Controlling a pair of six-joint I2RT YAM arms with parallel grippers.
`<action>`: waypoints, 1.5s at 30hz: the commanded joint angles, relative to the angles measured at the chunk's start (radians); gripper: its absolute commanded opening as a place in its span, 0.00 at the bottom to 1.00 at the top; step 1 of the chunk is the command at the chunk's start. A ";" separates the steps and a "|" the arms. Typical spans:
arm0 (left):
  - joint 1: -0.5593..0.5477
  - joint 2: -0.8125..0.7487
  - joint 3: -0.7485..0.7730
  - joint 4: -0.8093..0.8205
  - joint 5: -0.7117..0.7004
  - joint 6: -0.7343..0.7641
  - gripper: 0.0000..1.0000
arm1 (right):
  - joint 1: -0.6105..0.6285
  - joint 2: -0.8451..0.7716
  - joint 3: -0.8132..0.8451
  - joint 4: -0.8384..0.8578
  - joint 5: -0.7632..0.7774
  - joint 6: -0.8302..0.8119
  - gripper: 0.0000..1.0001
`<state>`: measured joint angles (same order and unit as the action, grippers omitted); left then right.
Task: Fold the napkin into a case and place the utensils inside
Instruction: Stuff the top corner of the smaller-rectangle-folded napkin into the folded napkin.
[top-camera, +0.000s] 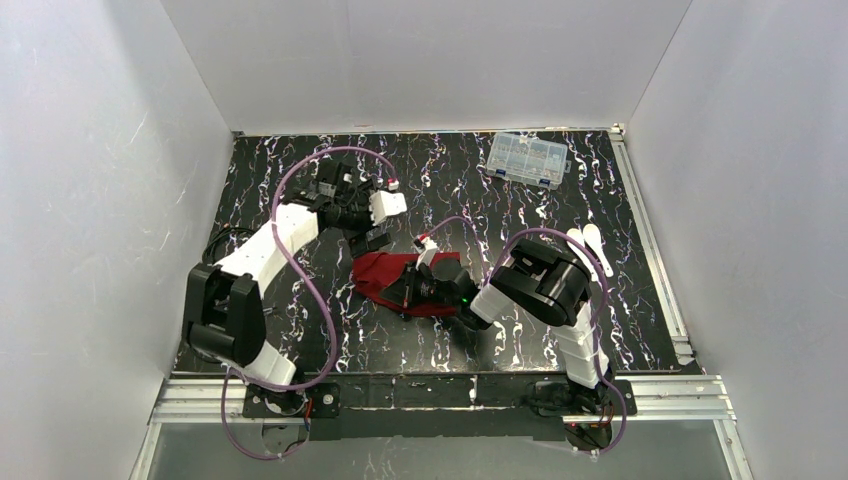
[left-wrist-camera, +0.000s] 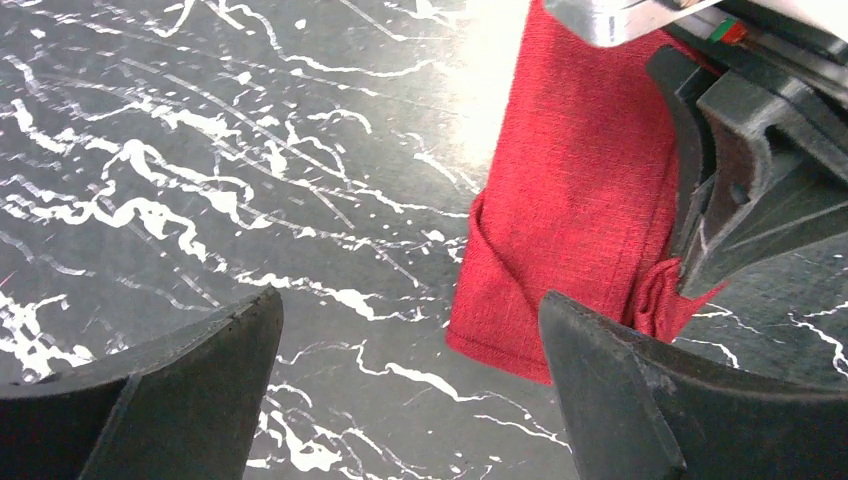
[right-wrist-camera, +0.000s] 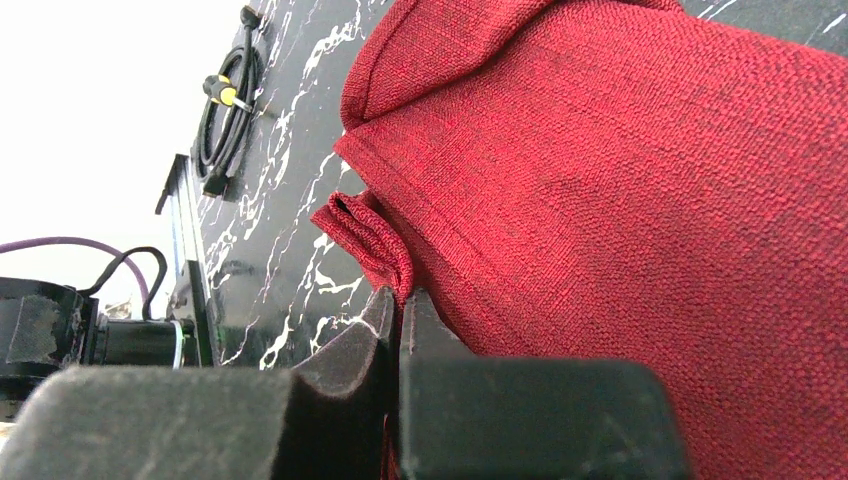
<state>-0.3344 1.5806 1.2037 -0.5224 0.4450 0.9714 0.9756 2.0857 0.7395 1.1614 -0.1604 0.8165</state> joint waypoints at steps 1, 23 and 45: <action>0.021 -0.105 -0.090 0.165 -0.066 -0.072 0.98 | 0.002 -0.004 -0.005 0.037 -0.004 -0.018 0.01; -0.112 -0.025 -0.259 0.261 -0.236 -0.252 0.90 | 0.009 0.003 -0.014 0.066 0.003 -0.003 0.01; -0.135 0.000 -0.345 0.343 -0.343 -0.219 0.59 | 0.008 0.011 -0.014 0.075 -0.001 0.015 0.01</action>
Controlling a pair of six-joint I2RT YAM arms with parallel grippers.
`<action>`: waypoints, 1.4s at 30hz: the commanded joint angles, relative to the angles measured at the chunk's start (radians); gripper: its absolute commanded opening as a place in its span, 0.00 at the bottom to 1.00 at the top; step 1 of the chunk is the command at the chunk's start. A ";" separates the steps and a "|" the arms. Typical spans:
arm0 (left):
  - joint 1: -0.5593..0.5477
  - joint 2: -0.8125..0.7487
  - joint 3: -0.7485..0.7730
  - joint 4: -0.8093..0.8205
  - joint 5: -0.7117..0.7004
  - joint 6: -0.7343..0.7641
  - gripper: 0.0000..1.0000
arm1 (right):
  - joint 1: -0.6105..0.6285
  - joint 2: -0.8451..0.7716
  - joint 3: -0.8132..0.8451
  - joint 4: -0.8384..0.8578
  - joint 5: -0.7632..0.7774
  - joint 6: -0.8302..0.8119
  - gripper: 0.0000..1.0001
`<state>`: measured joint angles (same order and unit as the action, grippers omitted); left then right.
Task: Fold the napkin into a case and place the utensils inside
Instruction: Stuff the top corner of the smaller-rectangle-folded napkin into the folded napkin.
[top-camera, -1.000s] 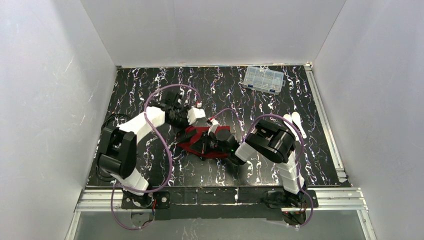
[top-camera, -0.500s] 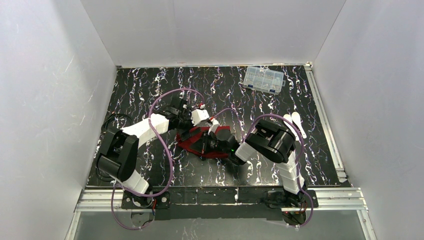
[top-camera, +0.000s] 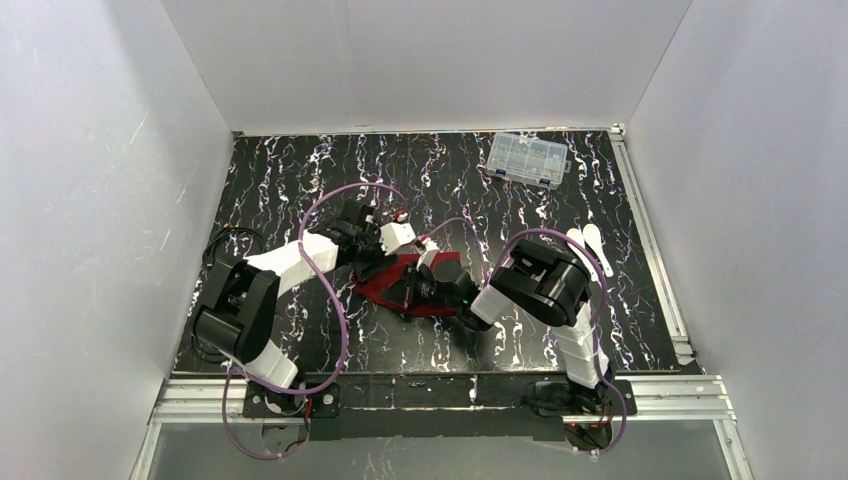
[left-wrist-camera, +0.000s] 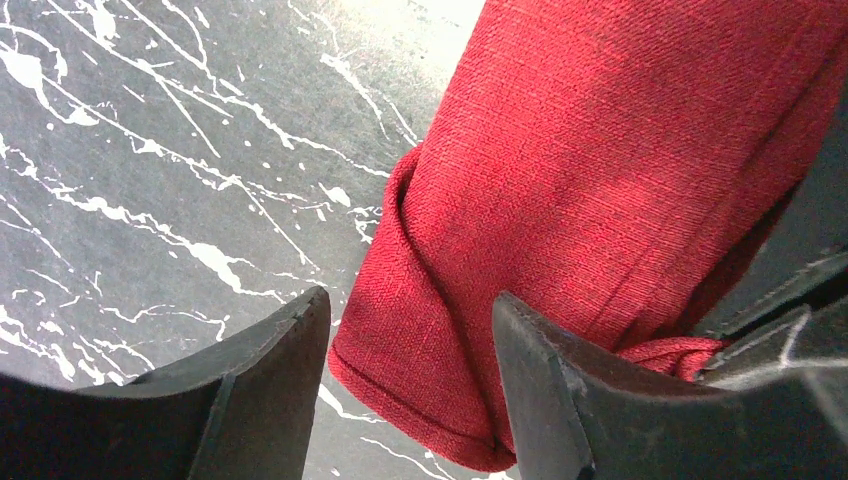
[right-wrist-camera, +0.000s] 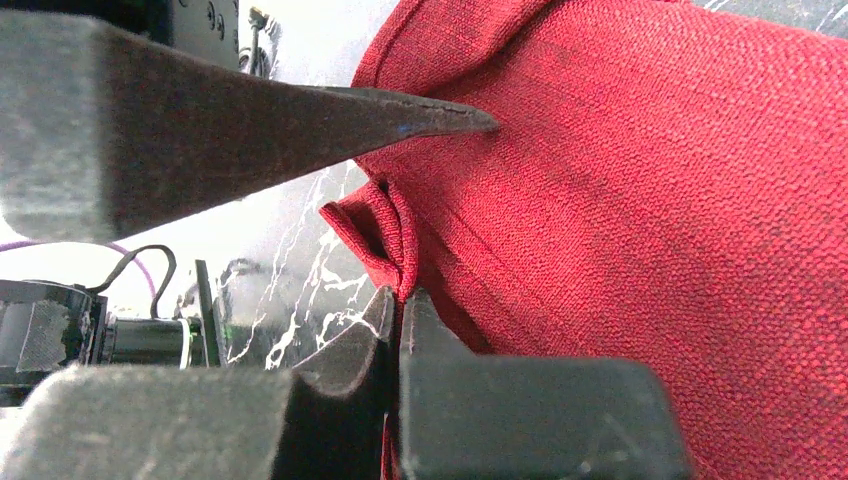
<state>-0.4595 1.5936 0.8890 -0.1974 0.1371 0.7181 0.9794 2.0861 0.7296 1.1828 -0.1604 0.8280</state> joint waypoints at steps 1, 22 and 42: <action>-0.010 -0.013 -0.038 0.029 -0.040 0.047 0.58 | 0.005 0.011 -0.004 0.056 -0.001 0.005 0.01; -0.010 -0.069 -0.092 0.050 0.029 0.059 0.00 | -0.005 0.014 -0.007 0.088 -0.015 0.086 0.01; -0.009 -0.096 -0.151 0.127 0.031 0.059 0.00 | -0.065 -0.050 0.038 -0.114 -0.003 0.154 0.01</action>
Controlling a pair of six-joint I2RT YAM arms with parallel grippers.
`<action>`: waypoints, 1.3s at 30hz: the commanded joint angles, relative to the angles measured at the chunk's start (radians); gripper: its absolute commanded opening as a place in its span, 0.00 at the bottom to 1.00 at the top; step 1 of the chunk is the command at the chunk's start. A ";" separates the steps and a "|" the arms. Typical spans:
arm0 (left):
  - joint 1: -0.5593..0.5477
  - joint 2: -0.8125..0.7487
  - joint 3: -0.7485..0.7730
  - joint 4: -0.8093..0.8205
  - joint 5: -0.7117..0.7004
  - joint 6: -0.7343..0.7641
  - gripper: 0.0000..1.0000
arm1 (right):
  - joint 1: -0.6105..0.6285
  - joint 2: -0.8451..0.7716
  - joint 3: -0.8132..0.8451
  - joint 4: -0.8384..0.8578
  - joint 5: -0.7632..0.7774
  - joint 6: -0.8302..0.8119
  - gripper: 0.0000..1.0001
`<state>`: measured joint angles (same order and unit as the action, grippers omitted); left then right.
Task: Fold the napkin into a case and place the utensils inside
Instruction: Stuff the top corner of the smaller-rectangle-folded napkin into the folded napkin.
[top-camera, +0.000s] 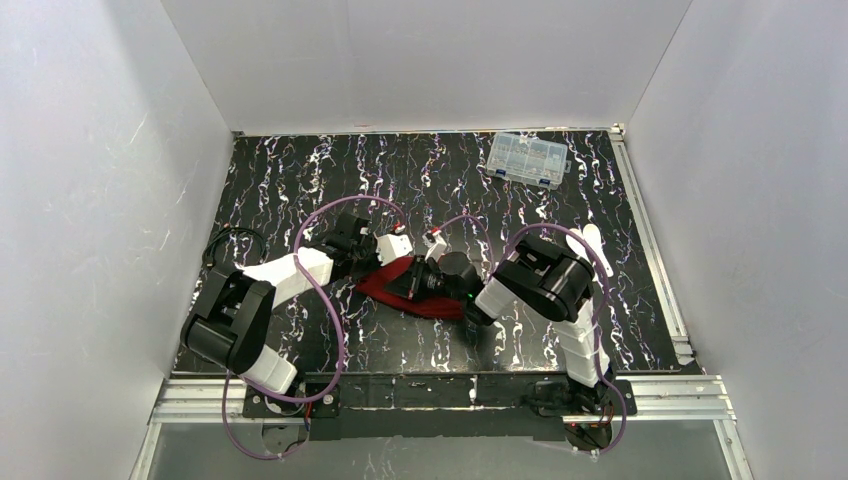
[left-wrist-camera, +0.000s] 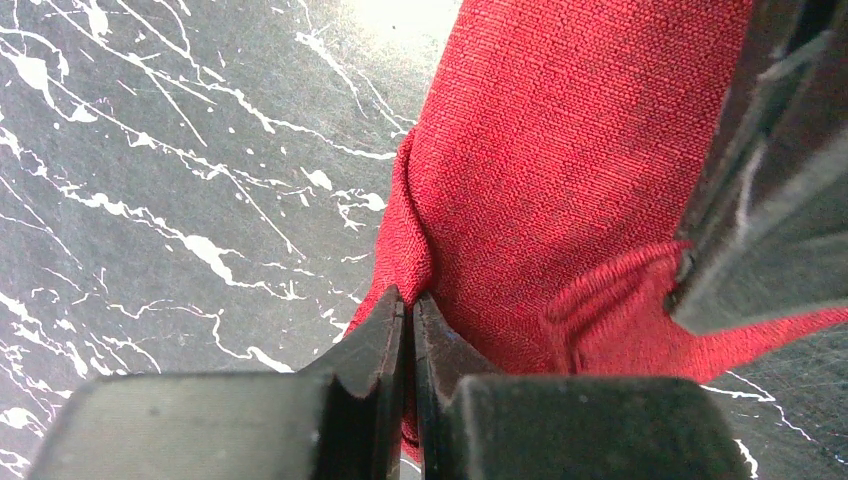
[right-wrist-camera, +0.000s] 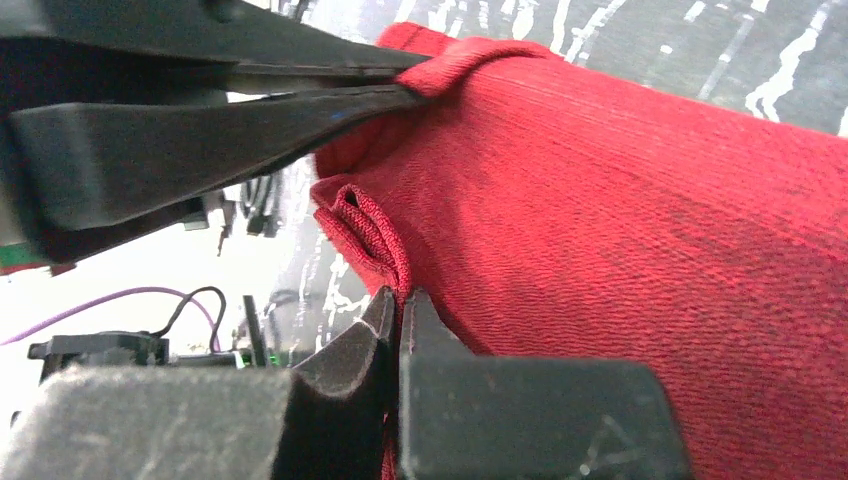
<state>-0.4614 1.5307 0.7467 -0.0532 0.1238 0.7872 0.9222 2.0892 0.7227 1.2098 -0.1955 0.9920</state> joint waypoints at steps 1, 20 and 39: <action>-0.008 -0.033 -0.006 -0.020 0.047 -0.011 0.00 | -0.008 -0.061 0.063 -0.202 0.034 -0.015 0.01; -0.008 -0.053 -0.011 -0.013 0.081 -0.001 0.00 | -0.033 -0.138 0.182 -0.479 -0.041 -0.031 0.01; -0.008 -0.063 -0.025 -0.016 0.089 0.022 0.00 | -0.069 -0.098 0.241 -0.512 -0.072 -0.010 0.01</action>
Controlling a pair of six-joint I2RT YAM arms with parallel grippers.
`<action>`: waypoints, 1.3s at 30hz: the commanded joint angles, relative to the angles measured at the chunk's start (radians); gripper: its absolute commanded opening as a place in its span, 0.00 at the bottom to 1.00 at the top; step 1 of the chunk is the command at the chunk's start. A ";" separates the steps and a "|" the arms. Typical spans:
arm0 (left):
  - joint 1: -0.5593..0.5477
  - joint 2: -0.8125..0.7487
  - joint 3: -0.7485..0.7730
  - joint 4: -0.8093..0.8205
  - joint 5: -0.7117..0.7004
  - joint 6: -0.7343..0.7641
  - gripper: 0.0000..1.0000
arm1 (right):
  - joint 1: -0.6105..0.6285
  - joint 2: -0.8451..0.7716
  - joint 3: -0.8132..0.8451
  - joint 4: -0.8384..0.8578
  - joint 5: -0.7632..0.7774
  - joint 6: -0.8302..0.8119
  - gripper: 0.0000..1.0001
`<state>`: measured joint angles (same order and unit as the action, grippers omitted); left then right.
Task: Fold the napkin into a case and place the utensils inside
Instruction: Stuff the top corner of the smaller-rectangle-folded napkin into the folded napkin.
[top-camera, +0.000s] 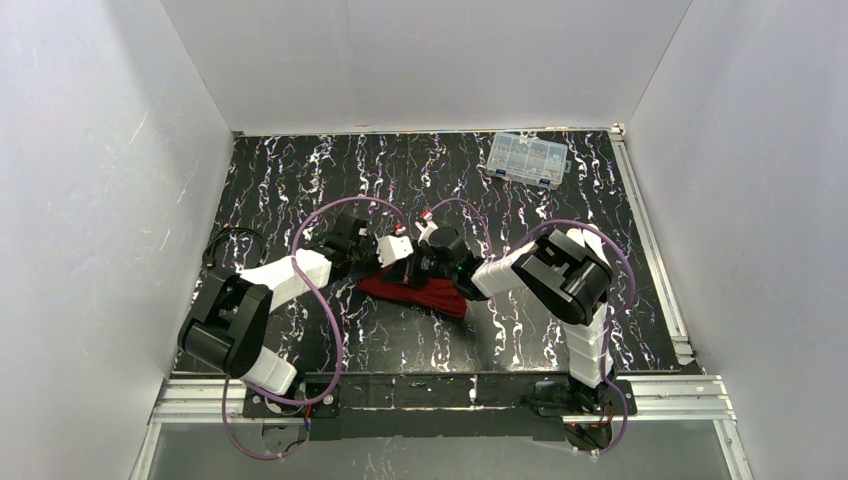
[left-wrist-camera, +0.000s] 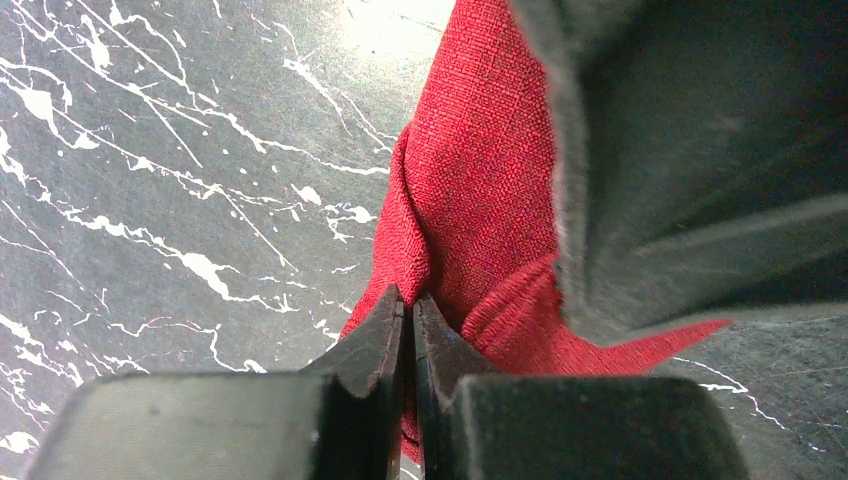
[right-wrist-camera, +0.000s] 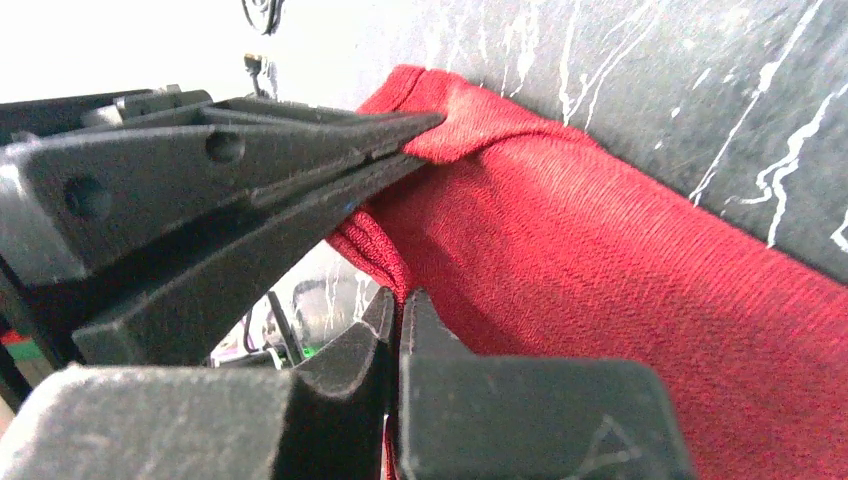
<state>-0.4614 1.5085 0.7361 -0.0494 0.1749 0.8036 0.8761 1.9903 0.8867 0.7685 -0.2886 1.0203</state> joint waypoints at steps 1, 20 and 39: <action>-0.008 -0.041 -0.014 -0.022 0.038 0.006 0.00 | -0.026 0.002 0.084 -0.099 0.029 -0.057 0.01; 0.003 -0.049 0.086 -0.118 0.066 -0.068 0.00 | 0.004 0.095 0.193 -0.453 0.079 -0.131 0.01; 0.024 -0.062 0.109 -0.123 0.079 -0.093 0.00 | 0.012 0.153 0.206 -0.511 0.058 -0.129 0.01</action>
<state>-0.4385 1.4815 0.8272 -0.1761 0.2287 0.7216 0.8719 2.0758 1.1362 0.3748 -0.2649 0.9173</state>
